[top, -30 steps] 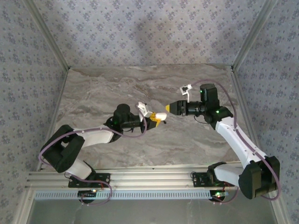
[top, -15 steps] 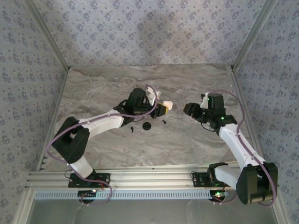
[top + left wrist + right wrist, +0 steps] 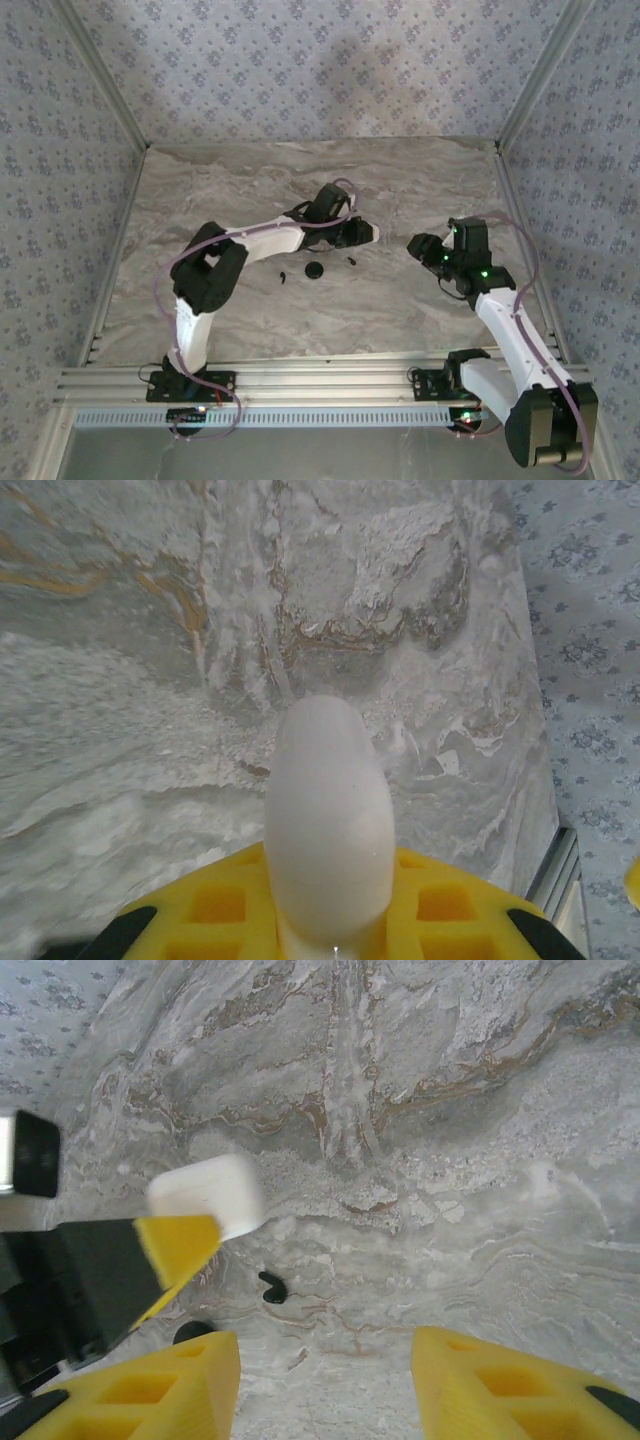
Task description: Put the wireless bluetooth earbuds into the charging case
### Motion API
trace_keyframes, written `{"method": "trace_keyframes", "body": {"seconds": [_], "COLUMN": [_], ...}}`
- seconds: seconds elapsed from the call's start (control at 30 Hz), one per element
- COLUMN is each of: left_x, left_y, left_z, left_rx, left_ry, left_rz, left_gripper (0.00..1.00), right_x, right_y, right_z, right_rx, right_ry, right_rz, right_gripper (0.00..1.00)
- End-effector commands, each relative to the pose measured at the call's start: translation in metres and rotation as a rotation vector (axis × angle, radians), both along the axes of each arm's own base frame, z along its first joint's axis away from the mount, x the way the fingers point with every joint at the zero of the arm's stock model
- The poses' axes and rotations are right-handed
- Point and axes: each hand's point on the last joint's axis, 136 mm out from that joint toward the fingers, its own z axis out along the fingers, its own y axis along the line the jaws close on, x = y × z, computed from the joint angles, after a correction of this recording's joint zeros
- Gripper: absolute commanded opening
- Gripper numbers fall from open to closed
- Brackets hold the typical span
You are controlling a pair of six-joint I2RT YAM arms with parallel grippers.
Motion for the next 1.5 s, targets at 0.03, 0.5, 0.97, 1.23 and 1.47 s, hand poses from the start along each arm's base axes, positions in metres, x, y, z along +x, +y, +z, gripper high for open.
{"method": "trace_keyframes", "body": {"seconds": [0.03, 0.5, 0.97, 1.23, 1.47], "left_x": [-0.005, -0.021, -0.026, -0.02, -0.013], "left_y": [-0.023, -0.069, -0.055, -0.031, -0.003], "left_z": [-0.011, -0.047, -0.055, -0.039, -0.005], "left_rx": [-0.016, -0.055, 0.049, 0.196, 0.334], "left_ry": [0.117, 0.264, 0.264, 0.141, 0.017], "left_rz": [0.014, -0.022, -0.015, -0.03, -0.02], "left_gripper": [0.13, 0.16, 0.39, 0.45, 0.46], "right_x": [-0.008, -0.009, -0.011, -0.011, -0.015], "right_y": [-0.007, -0.003, -0.003, -0.003, -0.005], "right_z": [-0.011, -0.014, -0.008, -0.003, 0.002], "right_rx": [-0.003, 0.026, 0.032, 0.035, -0.033], "right_ry": [0.029, 0.021, 0.002, -0.005, 0.008], "right_rz": [-0.03, -0.017, -0.02, -0.018, -0.012], "right_gripper": [0.5, 0.5, 0.5, 0.5, 0.5]}}
